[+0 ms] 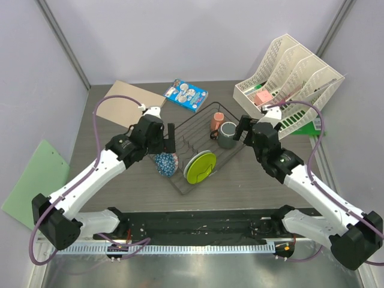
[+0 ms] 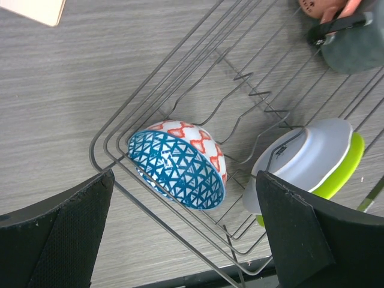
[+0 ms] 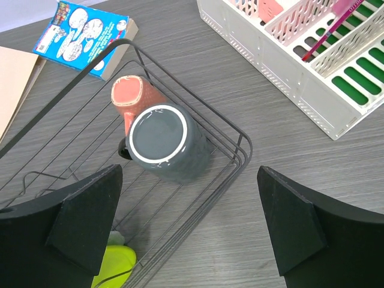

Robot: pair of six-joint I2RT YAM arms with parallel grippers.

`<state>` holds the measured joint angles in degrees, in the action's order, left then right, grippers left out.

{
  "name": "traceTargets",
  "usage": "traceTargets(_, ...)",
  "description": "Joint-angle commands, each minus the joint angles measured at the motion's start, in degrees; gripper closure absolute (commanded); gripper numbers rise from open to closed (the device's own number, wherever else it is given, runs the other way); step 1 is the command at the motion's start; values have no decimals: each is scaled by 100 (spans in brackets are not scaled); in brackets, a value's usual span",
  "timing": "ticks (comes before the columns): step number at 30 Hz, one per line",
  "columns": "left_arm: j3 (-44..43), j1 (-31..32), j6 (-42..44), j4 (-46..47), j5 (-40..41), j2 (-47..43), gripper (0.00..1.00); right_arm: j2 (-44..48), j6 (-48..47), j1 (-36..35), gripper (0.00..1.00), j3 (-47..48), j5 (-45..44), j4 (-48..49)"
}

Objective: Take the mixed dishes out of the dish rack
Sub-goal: Adjust the cup in the dish rack.

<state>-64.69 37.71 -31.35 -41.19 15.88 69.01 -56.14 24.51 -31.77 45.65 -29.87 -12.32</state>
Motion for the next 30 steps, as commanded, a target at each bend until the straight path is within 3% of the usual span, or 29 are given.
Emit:
traceTargets(1,-18,-18,191,410,-102,-283,0,-483,106,-14,1,619,-194,-218)
traceTargets(4,87,-10,95,480,-251,-309,0,-810,369,4,12,717,-151,-350)
traceTargets(6,184,-10,33,585,-453,-353,0,-1091,571,-5,27,752,-98,-298)
traceTargets(9,369,-10,-29,770,-525,-520,0,-1303,625,-5,35,709,95,43)
traceTargets(11,422,-1,-38,823,-516,-617,0,-1434,529,4,33,647,227,377)
traceTargets(14,457,-10,-20,832,-489,-661,0,-1671,274,4,15,822,297,484)
traceTargets(15,466,-10,-29,823,-489,-661,0,-1829,204,-5,1,901,280,476)
traceTargets(30,676,-10,-29,762,-481,-731,0,-3060,-87,-13,0,1482,218,511)
